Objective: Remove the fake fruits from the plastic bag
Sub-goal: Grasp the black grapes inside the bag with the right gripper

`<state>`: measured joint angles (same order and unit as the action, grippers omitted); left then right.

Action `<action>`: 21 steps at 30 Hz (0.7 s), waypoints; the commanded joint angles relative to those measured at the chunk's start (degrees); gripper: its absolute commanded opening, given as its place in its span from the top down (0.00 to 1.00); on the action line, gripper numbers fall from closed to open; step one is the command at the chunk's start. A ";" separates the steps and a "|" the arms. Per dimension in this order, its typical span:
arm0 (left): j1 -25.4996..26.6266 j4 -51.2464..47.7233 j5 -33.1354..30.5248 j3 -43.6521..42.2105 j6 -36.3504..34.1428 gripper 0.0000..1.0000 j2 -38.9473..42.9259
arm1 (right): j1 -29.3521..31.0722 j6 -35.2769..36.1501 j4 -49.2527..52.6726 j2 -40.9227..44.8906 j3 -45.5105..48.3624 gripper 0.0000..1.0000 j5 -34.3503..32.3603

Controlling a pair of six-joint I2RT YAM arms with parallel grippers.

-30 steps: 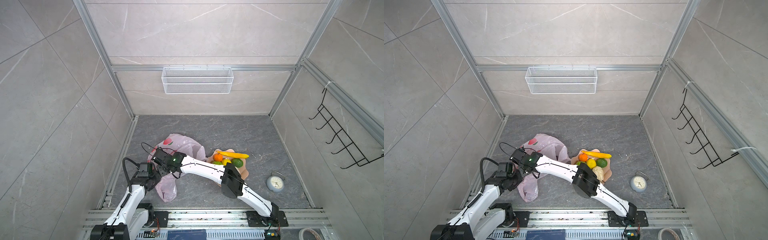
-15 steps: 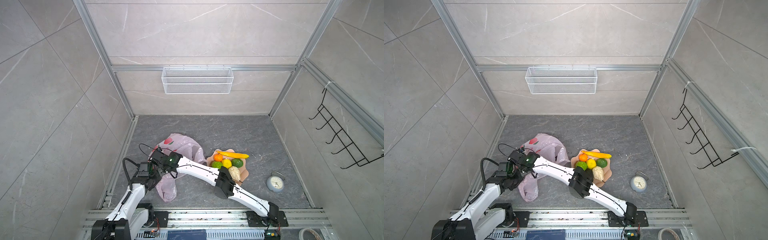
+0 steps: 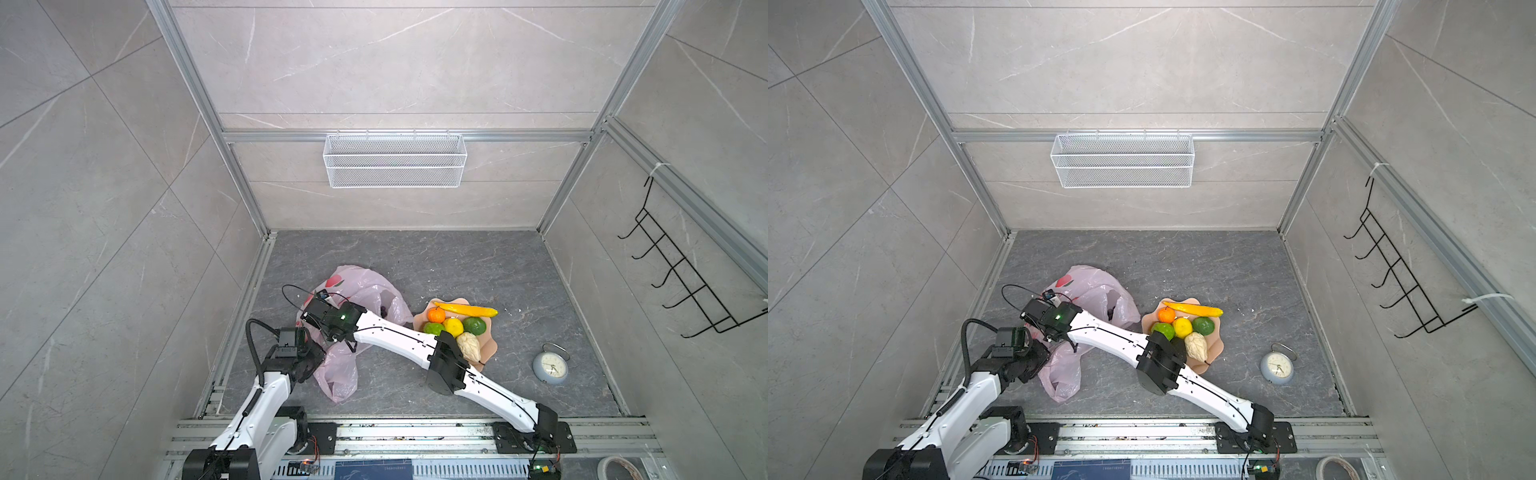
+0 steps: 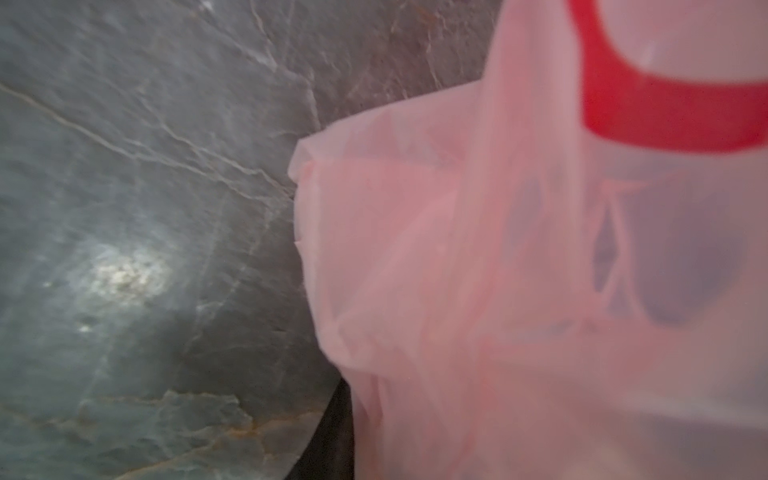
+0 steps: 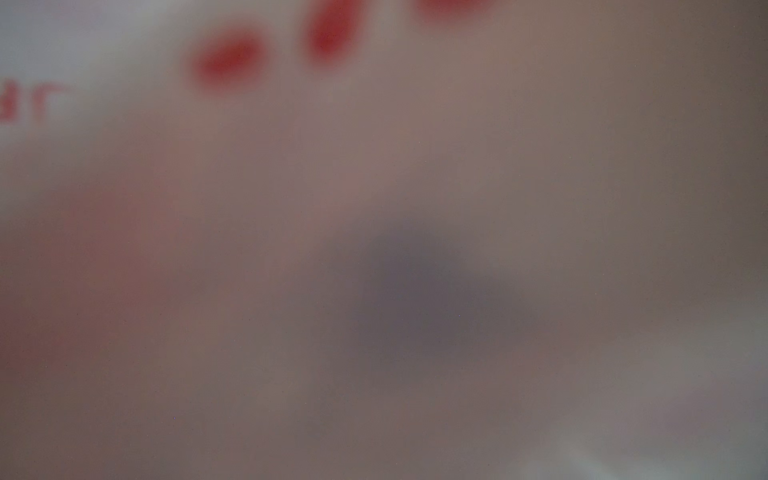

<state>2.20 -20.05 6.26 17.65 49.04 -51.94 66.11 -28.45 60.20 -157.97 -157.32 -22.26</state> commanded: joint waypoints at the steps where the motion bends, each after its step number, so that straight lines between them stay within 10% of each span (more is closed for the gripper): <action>1: -0.17 0.87 1.30 -0.25 -0.86 0.78 0.27 | -0.28 2.45 -0.13 -0.01 1.40 0.65 -2.48; 21: -0.12 2.65 2.88 -0.51 -2.12 0.86 -0.56 | -1.59 2.04 -7.53 -3.59 2.15 0.74 0.78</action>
<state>2.20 -17.74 8.16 17.63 48.16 -52.75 64.71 -25.89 53.52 -159.52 -156.22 -23.49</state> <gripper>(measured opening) 0.140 0.259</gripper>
